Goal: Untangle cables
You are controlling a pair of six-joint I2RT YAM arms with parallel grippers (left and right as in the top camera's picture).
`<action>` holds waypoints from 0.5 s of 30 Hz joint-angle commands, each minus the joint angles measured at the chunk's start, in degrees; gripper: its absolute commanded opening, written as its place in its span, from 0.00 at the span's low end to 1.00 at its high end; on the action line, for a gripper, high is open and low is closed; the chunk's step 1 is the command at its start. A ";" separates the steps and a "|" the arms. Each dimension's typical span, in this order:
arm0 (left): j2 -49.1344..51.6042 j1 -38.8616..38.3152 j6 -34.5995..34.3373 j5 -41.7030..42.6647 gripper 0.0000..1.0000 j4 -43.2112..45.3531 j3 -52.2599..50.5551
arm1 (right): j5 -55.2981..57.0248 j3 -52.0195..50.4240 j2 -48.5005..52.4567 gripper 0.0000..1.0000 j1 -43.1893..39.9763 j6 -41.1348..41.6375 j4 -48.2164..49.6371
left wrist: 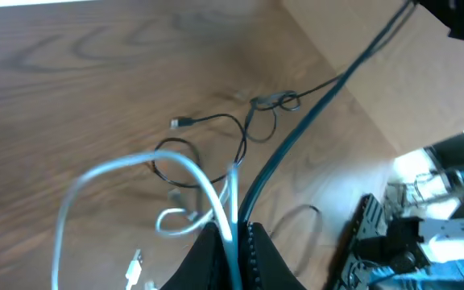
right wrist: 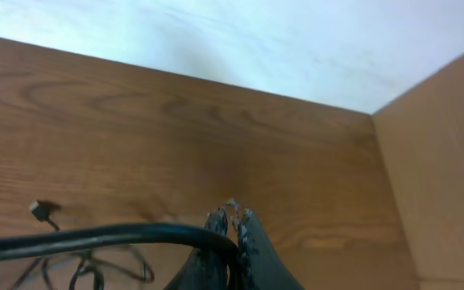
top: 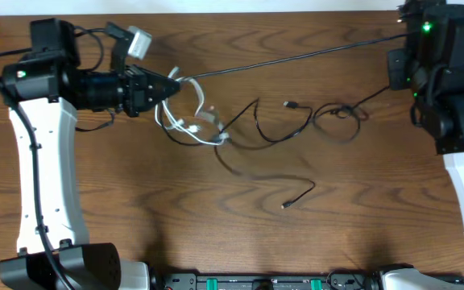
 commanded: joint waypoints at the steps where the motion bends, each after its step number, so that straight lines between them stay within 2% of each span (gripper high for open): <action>1: 2.14 4.57 -1.03 -2.58 0.08 0.15 1.25 | 6.54 1.46 -1.46 0.01 -5.68 2.16 0.04; 15: 6.10 11.17 -1.01 0.50 0.08 0.52 1.25 | 1.27 1.44 -2.75 0.01 -12.98 2.75 -0.07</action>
